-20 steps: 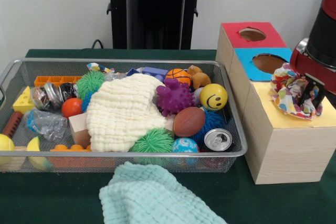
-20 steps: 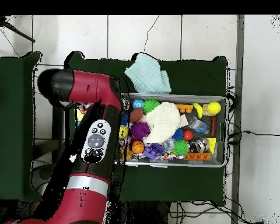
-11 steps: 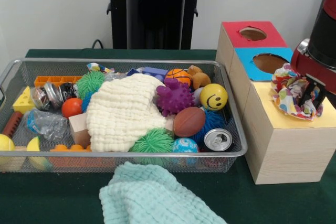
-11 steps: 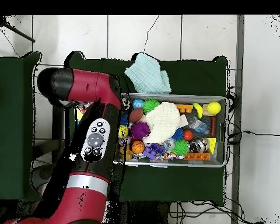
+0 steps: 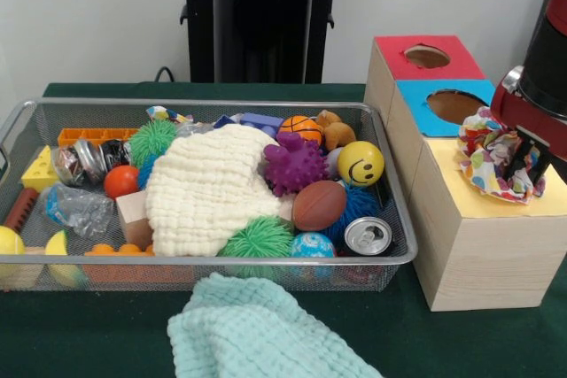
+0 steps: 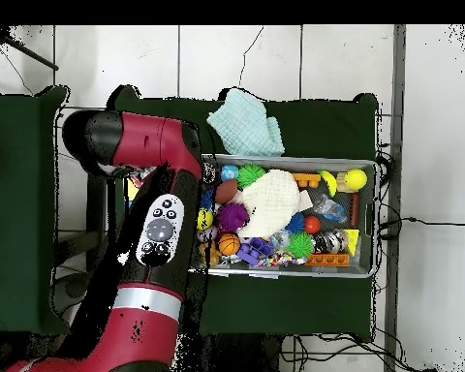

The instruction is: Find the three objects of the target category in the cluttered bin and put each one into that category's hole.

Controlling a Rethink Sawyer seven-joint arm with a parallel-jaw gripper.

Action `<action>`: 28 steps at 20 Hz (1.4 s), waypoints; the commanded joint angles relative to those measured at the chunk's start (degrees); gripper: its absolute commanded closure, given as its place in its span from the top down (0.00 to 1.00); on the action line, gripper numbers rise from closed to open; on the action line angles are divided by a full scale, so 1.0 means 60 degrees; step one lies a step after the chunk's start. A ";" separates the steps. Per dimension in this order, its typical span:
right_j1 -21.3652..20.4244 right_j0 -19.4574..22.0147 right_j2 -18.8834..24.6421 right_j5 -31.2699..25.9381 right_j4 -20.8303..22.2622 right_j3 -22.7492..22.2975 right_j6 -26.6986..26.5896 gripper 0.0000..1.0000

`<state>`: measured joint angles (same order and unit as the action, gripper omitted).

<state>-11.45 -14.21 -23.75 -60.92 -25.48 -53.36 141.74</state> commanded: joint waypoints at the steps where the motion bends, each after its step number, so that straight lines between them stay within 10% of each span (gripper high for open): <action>1: 0.3197 0.0530 0.1429 0.5027 0.0899 -0.0315 0.0596 0.00; 23: 0.2998 0.0568 0.1418 0.4300 0.0947 -0.0349 0.0266 0.00; 24: 0.2995 0.0576 0.1428 0.4272 0.0945 -0.0347 0.0244 1.00; 28: 0.2988 0.0591 0.1451 0.4268 0.0926 -0.0358 0.0239 1.00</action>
<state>-11.24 -14.04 -23.89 -61.83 -25.49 -53.01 141.74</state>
